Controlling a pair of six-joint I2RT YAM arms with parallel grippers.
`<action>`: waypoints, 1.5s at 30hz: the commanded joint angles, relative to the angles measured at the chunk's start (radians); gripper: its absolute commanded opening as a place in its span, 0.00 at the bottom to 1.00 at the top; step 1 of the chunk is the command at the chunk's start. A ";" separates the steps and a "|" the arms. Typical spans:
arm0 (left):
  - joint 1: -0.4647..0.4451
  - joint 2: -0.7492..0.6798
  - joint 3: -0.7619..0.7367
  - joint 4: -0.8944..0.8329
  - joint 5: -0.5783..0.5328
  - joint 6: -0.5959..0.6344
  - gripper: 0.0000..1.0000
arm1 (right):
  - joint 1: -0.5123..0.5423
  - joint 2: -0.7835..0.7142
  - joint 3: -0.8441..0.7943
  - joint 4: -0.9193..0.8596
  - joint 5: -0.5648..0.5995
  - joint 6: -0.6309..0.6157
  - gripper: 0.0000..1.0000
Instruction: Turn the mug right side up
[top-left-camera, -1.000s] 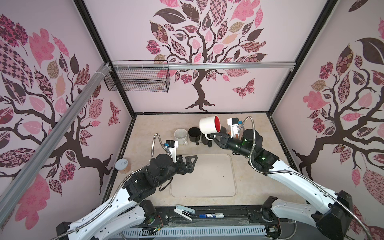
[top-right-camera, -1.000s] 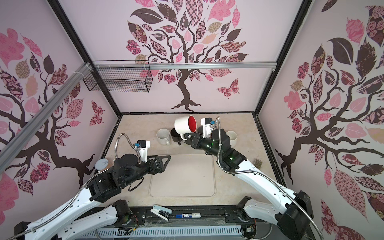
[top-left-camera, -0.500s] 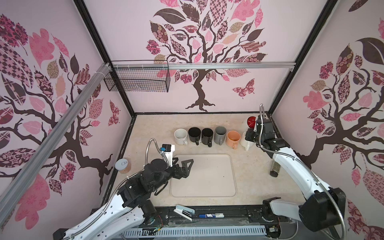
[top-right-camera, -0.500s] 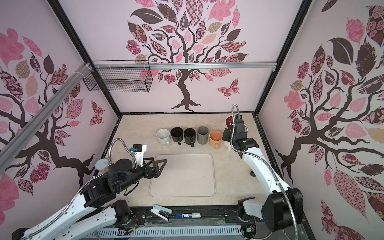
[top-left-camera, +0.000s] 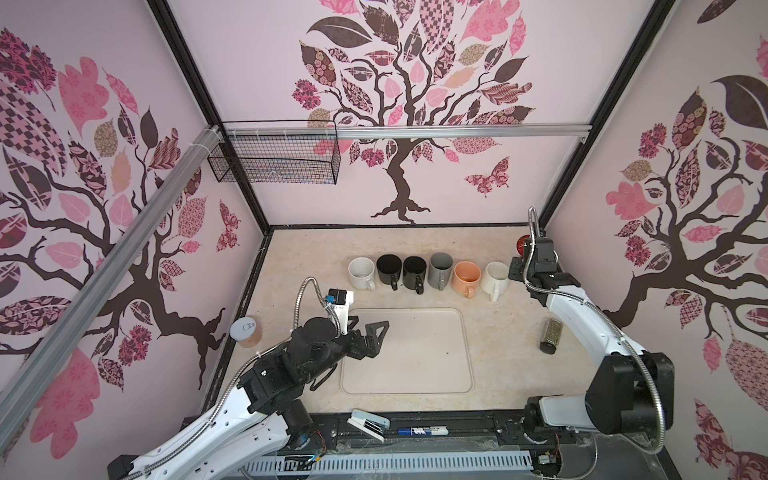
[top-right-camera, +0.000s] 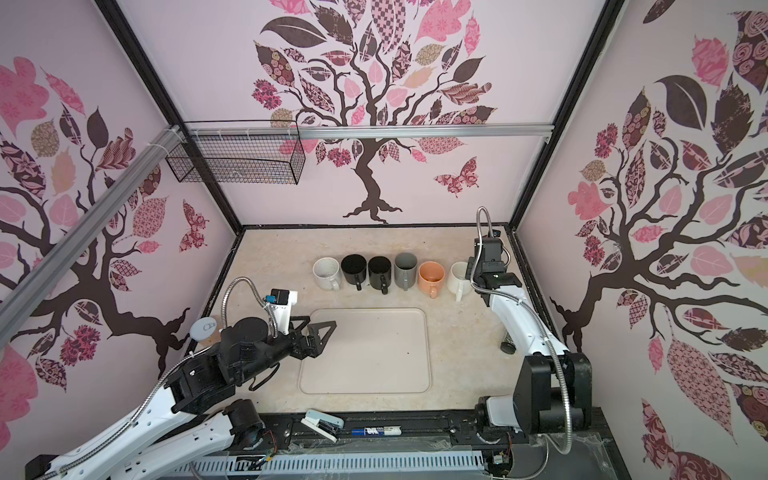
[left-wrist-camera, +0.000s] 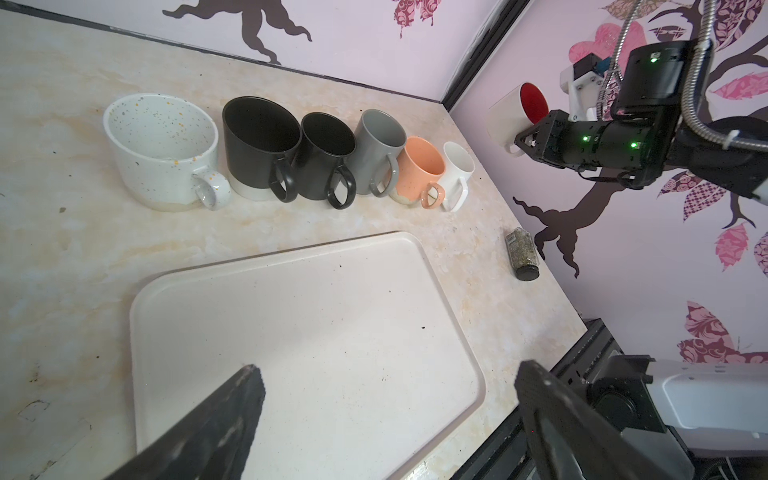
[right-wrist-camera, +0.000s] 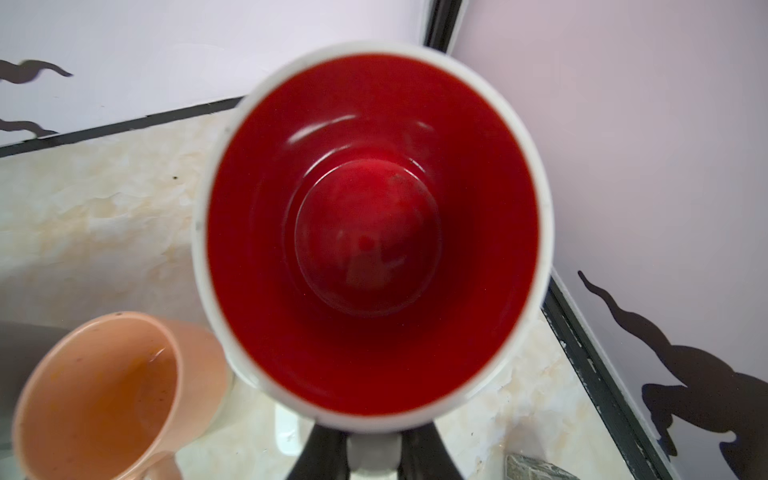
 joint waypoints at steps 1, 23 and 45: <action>0.004 0.008 -0.025 0.034 0.024 0.017 0.97 | -0.050 0.062 0.010 0.086 0.004 0.019 0.00; 0.004 0.054 -0.039 0.066 0.014 0.029 0.97 | -0.084 0.304 -0.037 0.206 -0.018 0.104 0.00; 0.004 0.086 -0.032 0.046 -0.073 -0.003 0.97 | -0.078 0.070 -0.073 0.075 -0.135 0.209 0.48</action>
